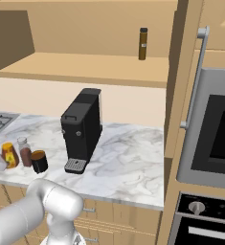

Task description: Pick the cinnamon and honey bottle from the cabinet and place them next to the mug.

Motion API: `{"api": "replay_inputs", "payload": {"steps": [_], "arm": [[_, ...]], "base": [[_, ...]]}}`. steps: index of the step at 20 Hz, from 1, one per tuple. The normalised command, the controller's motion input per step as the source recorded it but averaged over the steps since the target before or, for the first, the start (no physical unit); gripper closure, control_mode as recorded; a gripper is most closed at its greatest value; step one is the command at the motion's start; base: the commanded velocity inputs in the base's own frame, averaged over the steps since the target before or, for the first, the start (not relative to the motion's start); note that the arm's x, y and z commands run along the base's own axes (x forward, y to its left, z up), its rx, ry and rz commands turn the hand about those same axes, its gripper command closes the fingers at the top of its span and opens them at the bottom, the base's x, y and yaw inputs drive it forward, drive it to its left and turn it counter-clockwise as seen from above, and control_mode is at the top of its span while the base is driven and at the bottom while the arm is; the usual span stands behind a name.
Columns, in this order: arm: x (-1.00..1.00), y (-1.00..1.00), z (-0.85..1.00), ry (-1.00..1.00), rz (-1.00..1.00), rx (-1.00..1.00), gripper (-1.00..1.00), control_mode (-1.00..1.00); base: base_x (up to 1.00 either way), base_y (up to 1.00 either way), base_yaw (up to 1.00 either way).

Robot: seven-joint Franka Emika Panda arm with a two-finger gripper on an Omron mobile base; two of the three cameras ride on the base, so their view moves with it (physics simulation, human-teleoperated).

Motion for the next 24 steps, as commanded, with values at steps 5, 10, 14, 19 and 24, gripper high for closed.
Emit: {"api": "replay_inputs", "payload": {"steps": [5, 10, 14, 19, 24], "arm": [[0.12, 0.0, 0.0, 0.0, 0.0, 0.0, 1.0, -1.0], [0.08, 0.06, 0.0, 0.0, 0.0, 0.0, 1.0, -1.0], [0.07, 0.06, 0.0, 0.0, 0.0, 0.0, 1.0, -1.0], [0.11, 0.0, -0.03, 0.0, 0.0, 0.0, 1.0, -1.0], [0.16, 0.0, -0.06, 0.0, 0.0, 0.0, 1.0, -1.0]], "base": [[0.0, 0.0, 0.0], [0.0, 0.0, 0.0], [0.0, 0.0, 0.0], [0.0, 0.0, 0.0], [0.0, 0.0, 0.0]]}}
